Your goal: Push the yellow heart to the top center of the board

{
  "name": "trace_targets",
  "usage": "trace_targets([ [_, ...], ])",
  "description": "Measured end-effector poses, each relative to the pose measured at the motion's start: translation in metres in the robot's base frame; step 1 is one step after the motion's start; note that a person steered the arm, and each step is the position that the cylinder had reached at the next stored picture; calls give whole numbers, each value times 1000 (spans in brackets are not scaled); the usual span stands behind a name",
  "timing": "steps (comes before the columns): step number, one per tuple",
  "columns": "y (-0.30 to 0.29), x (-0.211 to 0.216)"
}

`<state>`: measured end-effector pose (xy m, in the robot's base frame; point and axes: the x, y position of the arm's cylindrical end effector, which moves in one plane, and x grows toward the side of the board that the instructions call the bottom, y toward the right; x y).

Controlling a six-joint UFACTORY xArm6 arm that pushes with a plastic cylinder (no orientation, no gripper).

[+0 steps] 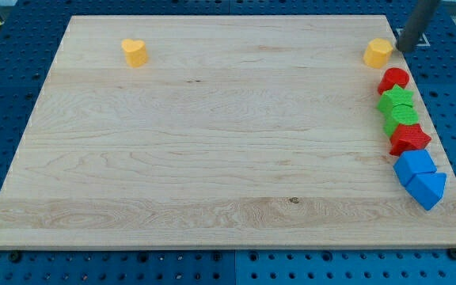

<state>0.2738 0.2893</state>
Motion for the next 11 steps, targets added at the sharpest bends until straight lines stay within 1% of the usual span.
trace_targets([
  [1, -39, -5],
  [3, -42, 55],
  [4, -57, 38],
  [5, -84, 3],
  [6, -114, -6],
  [7, -198, -6],
  [9, -389, -27],
  [10, -482, -27],
  [11, -528, -11],
])
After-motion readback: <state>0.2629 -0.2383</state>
